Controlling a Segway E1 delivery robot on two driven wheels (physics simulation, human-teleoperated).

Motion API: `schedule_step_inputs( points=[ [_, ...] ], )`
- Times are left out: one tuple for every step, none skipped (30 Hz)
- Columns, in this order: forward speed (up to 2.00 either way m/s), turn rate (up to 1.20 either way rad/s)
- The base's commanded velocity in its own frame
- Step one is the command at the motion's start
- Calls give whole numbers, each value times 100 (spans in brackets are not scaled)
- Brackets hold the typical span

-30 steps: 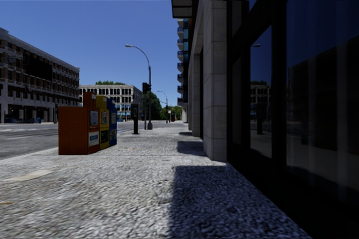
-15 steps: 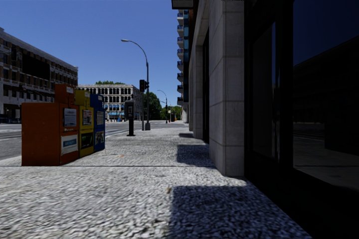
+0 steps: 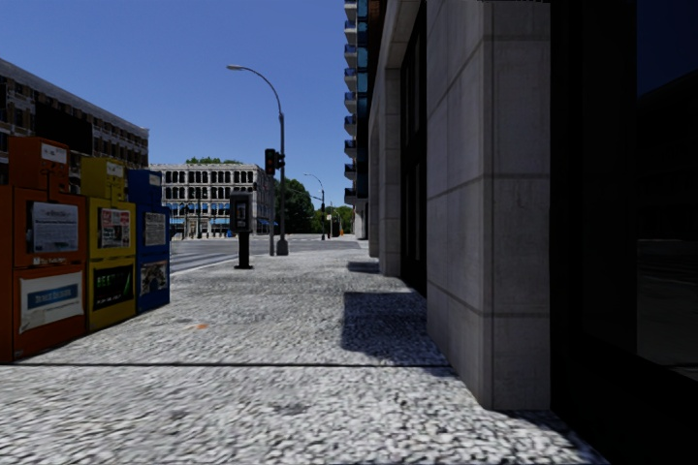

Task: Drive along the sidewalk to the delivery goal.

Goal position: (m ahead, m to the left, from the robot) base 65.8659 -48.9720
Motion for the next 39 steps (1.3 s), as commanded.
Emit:
schedule_step_inputs(
  points=[
    [200, 0],
    [200, 0],
    [200, 0],
    [200, 0],
    [200, 0],
    [200, 0],
    [200, 0],
    [200, 0],
    [200, 0],
    [200, 0],
    [200, 0],
    [200, 0],
    [200, 0],
    [200, 0],
    [200, 0],
    [200, 0],
    [200, 0],
    [200, 0],
    [200, 0],
    [200, 0],
    [200, 0],
    [200, 0],
    [200, 0],
    [200, 0],
    [200, 0],
    [200, 0],
    [200, 0],
    [200, 0],
    [200, 0],
    [200, 0],
    [200, 0],
    [200, 0],
    [200, 0],
    [200, 0],
    [200, 0],
    [200, 0],
    [200, 0],
    [200, 0],
    [200, 0]
  ],
)
